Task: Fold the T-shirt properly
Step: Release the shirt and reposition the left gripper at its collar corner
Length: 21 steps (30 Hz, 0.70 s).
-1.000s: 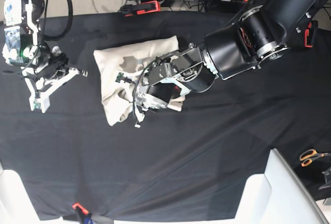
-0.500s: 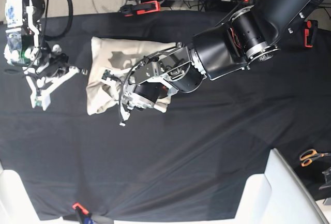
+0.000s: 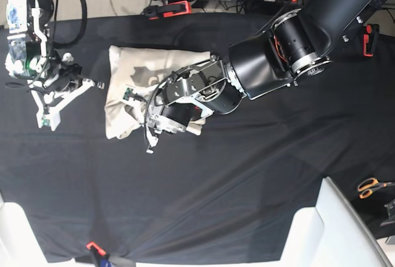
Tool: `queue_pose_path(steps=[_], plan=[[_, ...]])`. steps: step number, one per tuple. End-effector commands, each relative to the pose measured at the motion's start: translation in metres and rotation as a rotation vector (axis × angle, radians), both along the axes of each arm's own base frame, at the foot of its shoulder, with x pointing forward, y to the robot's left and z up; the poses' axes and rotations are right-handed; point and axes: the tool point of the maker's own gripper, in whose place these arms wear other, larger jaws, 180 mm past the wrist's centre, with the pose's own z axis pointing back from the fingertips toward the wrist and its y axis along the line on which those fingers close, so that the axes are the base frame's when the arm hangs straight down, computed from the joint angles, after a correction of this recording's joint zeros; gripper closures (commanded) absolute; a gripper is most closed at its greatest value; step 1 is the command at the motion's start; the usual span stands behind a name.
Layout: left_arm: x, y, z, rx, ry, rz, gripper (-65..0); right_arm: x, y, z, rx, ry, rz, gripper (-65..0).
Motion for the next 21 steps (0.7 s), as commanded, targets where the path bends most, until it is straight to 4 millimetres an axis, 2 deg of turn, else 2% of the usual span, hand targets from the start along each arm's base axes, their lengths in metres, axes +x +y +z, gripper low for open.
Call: queue_pose_path(steps=[1,15,18,19,21], plan=[[0.014,0.004,0.009,0.02,-0.041,0.004,0.0,0.01,-0.005,0.01,-0.014,-0.043,0.003,-0.2],[0.02,0.015,0.009,0.069,-0.059,0.038,0.0,0.011,-0.004,0.011,-0.014,-0.045,0.003,-0.2],[0.017,0.024,0.004,0.111,-0.035,0.024,0.0,0.011,-0.004,0.011,-0.014,-0.045,0.003,-0.2],[0.016,0.026,0.002,0.123,-0.025,0.019,-2.8,0.011,-0.004,0.011,-0.014,-0.045,0.003,-0.2],[0.017,0.026,0.002,0.127,-0.025,0.019,-13.3,0.009,-0.004,0.01,-0.014,-0.042,0.003,-0.2]])
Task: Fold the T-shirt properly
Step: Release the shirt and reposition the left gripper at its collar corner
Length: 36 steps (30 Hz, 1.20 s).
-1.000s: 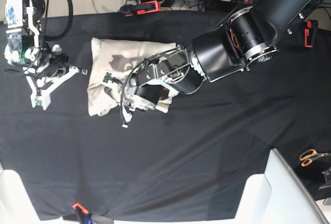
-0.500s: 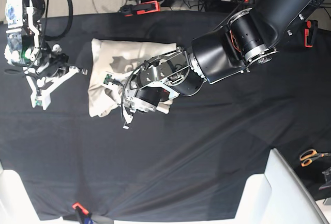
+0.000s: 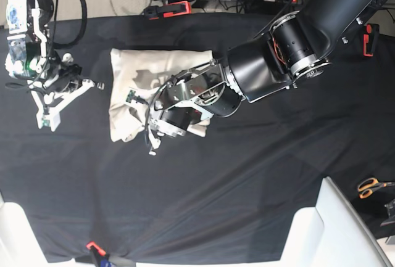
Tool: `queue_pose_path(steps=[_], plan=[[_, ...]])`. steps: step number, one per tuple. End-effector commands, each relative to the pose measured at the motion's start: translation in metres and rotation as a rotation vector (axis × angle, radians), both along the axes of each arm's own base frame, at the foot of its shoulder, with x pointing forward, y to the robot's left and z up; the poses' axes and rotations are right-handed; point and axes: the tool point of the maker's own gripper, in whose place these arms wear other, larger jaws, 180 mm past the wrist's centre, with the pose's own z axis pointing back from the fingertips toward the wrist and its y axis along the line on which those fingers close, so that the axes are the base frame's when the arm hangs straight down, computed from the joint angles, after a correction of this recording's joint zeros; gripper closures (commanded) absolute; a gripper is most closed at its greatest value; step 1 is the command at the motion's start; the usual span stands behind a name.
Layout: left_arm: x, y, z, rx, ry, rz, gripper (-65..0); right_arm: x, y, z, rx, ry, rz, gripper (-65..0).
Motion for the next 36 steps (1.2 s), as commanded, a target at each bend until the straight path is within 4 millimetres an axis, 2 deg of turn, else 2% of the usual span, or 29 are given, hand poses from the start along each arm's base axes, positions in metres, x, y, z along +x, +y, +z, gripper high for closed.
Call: queue_pose_path(steps=[1,7,10,12,16,20,26,27,28,30,31,33,34,36], plan=[[0.019,0.013,0.009,0.06,-0.054,0.005,-17.8,0.009,-0.004,0.009,-0.014,-0.04,0.003,-0.2],[0.038,0.015,0.022,0.06,-0.094,0.013,-38.7,0.008,-0.003,0.009,-0.012,-0.039,0.008,-0.2],[0.042,0.015,0.024,0.06,-0.102,0.013,-50.0,0.008,-0.002,0.009,-0.012,-0.039,0.009,-0.2],[0.048,0.014,0.029,0.059,-0.117,0.014,-54.6,0.009,-0.002,0.009,-0.012,-0.04,0.009,-0.2],[0.054,0.013,0.035,0.054,-0.131,0.014,-56.3,0.009,-0.002,0.009,-0.012,-0.04,0.009,-0.2],[0.069,0.009,0.05,0.044,-0.168,0.011,-56.3,0.009,-0.002,0.009,-0.012,-0.04,0.009,-0.2],[0.103,-0.016,0.096,-0.08,-0.23,0.087,-55.5,0.01,-0.002,0.01,-0.012,-0.042,0.009,-0.2],[0.11,-0.015,0.108,-0.087,-0.261,0.114,-55.0,0.01,-0.002,0.01,-0.012,-0.042,0.009,-0.2],[0.114,-0.013,0.117,-0.087,-0.29,0.135,-52.5,0.01,-0.002,0.01,-0.012,-0.042,0.009,-0.2],[0.115,-0.009,0.127,-0.087,-0.341,0.163,-38.8,0.01,-0.002,0.01,-0.012,-0.042,0.009,-0.2],[0.11,-0.005,0.129,-0.093,-0.359,0.177,-27.8,0.01,-0.002,0.01,-0.012,-0.042,0.009,-0.2],[0.105,0.015,0.131,-0.091,-0.401,0.221,-4.8,0.01,-0.002,0.01,-0.012,-0.042,0.009,-0.2],[0.1,0.022,0.129,-0.1,-0.407,0.244,0.0,0.01,-0.002,0.01,-0.012,-0.042,0.009,-0.2],[0.09,0.047,0.125,-0.119,-0.406,0.323,0.0,0.009,-0.002,0.009,-0.012,-0.04,0.009,-0.2]])
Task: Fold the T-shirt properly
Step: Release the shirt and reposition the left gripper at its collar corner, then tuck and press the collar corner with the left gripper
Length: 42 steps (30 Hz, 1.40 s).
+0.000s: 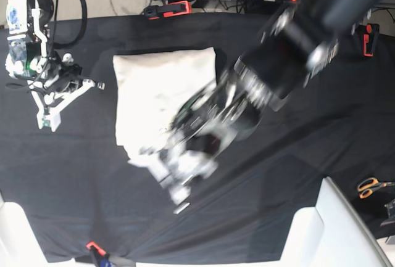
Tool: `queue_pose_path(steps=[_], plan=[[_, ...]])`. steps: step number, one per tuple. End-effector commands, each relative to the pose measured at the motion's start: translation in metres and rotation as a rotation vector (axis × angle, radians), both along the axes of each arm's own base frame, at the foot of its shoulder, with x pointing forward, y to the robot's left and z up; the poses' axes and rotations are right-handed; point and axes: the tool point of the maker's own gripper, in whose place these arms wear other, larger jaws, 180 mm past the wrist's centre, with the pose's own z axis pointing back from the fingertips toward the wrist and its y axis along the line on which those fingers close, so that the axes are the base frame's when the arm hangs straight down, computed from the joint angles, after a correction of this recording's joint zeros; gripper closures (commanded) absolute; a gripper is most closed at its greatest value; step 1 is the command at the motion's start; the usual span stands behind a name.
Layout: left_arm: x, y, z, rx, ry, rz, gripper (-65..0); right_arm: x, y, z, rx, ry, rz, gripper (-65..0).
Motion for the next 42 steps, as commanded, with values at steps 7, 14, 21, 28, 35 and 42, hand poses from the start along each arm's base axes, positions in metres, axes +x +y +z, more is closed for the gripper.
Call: queue_pose_path(steps=[7,14,21,28,35,42], plan=[[0.0,0.055,0.001,-0.042,-0.013,0.173,0.0,0.009,-0.002,0.009,-0.007,-0.04,0.004,-0.2],[-0.002,0.064,-0.003,-0.064,0.004,0.22,-8.4,0.007,0.0,0.008,-0.003,-0.035,0.003,-0.2],[-0.002,0.049,-0.006,-0.196,0.09,0.229,-22.4,0.001,0.0,0.005,-0.004,-0.023,0.005,-0.2],[0.004,0.051,-0.021,-0.202,0.163,0.261,-22.4,0.0,-0.001,0.004,-0.007,-0.021,0.006,-0.2],[0.004,0.049,-0.039,-0.12,0.213,0.232,-21.9,0.0,0.0,0.004,-0.004,-0.021,0.005,-0.2],[-0.008,0.035,-0.061,-0.134,0.283,0.206,-21.7,0.001,0.001,0.004,-0.002,-0.023,0.005,-0.2]])
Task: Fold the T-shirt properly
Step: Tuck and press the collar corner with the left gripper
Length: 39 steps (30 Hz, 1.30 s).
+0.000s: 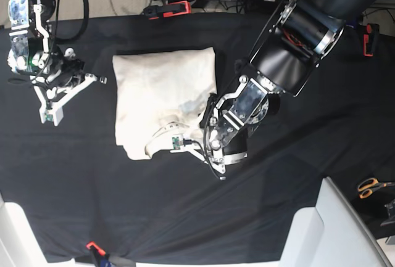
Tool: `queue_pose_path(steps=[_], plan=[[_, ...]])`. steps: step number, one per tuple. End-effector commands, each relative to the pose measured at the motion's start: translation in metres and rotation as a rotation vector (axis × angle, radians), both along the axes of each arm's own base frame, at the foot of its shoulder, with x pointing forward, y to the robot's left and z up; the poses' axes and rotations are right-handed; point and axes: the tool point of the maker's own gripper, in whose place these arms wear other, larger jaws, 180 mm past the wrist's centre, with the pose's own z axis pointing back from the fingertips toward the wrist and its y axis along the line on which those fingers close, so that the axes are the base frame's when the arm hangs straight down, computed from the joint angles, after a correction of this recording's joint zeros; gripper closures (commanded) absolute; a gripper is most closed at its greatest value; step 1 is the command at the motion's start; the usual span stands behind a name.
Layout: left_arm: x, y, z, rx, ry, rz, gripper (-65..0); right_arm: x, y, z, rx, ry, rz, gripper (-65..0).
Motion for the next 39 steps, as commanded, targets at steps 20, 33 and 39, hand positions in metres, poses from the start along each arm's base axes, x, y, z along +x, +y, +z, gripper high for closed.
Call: queue_pose_path(steps=[20,33,39], plan=[[0.011,-0.002,-0.007,-0.017,0.032,0.014,0.0,0.011,-0.003,0.01,-0.011,-0.045,0.003,-0.2],[0.045,-0.01,0.029,-0.033,-0.071,-0.005,0.0,0.011,-0.003,0.01,-0.009,-0.045,0.003,-0.2],[0.051,-0.02,0.036,-0.038,-0.089,-0.025,0.0,0.011,-0.003,0.011,-0.009,-0.047,0.003,-0.2]])
